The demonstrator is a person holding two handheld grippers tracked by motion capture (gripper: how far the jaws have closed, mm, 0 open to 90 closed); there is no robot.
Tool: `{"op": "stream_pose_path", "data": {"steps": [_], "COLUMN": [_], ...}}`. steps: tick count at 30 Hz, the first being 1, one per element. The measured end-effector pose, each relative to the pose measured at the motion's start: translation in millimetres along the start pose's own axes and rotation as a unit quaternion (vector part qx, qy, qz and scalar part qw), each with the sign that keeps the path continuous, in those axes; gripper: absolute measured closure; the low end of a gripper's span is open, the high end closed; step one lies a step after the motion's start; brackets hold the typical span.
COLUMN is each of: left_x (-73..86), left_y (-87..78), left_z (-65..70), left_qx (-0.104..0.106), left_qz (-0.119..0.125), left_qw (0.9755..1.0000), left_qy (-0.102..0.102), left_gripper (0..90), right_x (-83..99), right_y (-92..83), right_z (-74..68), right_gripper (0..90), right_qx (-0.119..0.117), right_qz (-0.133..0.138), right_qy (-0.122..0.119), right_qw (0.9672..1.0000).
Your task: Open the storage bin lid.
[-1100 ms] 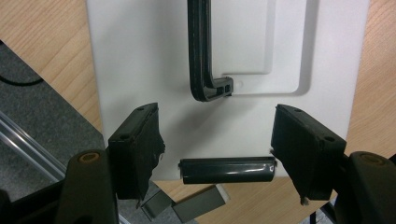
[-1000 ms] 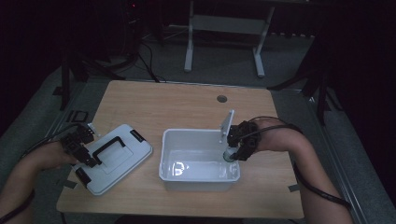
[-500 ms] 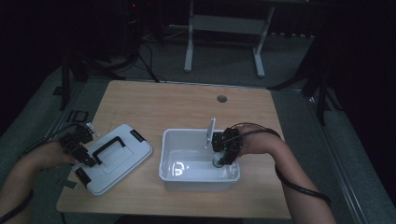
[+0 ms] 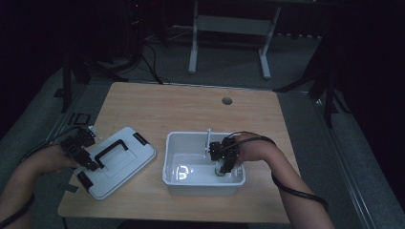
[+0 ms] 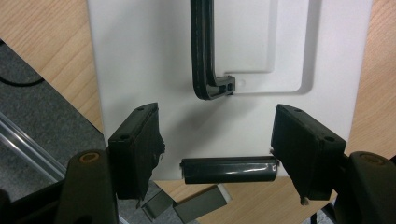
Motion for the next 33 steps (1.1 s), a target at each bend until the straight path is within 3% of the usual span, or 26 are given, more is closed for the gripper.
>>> {"op": "stream_pose_path", "data": {"steps": [11, 19, 28, 33], "left_x": [-1.8, -1.3, -0.9, -0.7], "left_y": [0.8, 1.1, 1.2, 0.0], "left_z": [0.3, 0.9, 1.1, 1.0], "left_qx": [0.000, 0.001, 0.001, 0.000], "left_qz": [0.000, 0.001, 0.001, 0.001], "left_qw": [1.0000, 1.0000, 1.0000, 1.0000], "left_qy": [0.003, 0.001, -0.001, -0.001], "left_gripper": [32.5, 32.5, 32.5, 32.5], "right_x": [-1.6, -0.5, -1.5, -2.0], "right_y": [21.4, 25.4, 15.1, -4.7], "right_z": [-1.7, -3.0, -7.2, -4.8], "right_gripper": [49.9, 49.5, 41.0, 39.3], "right_qx": [-0.003, -0.004, -0.015, -0.013], "right_qz": [-0.027, -0.038, -0.026, -0.007], "right_qy": [-0.004, -0.006, -0.003, 0.005], "right_qw": [0.9996, 0.9992, 0.9996, 0.9999]}}
Point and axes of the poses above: each handheld gripper's, and its own axes: y roughly forward along the jaws, x roughly out of its underside, z roughly to its right, the point moved 6 cm from there along y, roughly forward along the jaws, and after that the axes turned 6 degrees about y, right-handed, at the moved point
